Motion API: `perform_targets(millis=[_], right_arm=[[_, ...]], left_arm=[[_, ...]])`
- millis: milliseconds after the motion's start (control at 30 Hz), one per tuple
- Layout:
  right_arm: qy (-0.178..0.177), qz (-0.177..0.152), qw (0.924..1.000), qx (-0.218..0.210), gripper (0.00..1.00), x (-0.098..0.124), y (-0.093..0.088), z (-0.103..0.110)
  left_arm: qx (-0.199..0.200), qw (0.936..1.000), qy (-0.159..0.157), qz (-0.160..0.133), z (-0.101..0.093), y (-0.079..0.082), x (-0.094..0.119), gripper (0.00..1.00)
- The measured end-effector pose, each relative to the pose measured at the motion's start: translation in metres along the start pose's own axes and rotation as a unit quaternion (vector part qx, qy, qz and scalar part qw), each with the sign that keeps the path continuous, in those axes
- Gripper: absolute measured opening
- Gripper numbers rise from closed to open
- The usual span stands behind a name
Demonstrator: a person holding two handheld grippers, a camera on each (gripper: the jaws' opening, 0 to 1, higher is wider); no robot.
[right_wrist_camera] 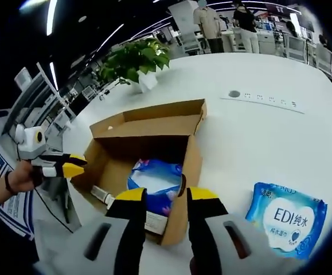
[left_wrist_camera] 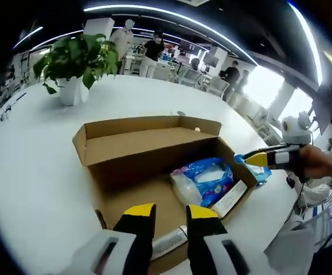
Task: Operate the shoe box by opening the lid, removing the specified soft item, and placing it in the target area until the item is outside and the box remains undamaged.
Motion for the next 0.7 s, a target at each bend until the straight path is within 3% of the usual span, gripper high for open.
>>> perform_targets(millis=[400, 700], right_arm=[[0.024, 0.024, 0.9988, 0.034, 0.31, -0.02, 0.005, 0.007], [0.029, 0.044, 0.9961, 0.071, 0.31, -0.021, 0.007, 0.007]], left_arm=[[0.018, 0.9998, 0.007, -0.006, 0.011, -0.005, 0.004, 0.24], [0.028, 0.9995, 0.008, -0.014, 0.017, -0.007, 0.008, 0.25]])
Point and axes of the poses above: the point that each gripper's makers call its tool centre point, and the gripper's own axes: x roughly backward along the fingers, z roughly to its left, y roughly out of its top, the point moved 9 cm from there along x, roughly backward along the fingers, and after that the axes turned 11 degrees about -z, right-handed, at the moved point
